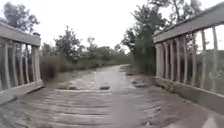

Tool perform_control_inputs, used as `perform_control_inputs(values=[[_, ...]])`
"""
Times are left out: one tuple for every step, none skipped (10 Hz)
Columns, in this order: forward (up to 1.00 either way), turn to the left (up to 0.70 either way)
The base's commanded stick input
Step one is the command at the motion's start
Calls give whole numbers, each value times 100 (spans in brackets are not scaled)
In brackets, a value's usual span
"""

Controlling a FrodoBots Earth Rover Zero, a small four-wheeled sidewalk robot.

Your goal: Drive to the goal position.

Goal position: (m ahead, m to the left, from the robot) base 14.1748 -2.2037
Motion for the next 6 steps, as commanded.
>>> perform_control_inputs(values=[[85,0],[85,0],[85,0],[85,20],[85,34],[85,34]])
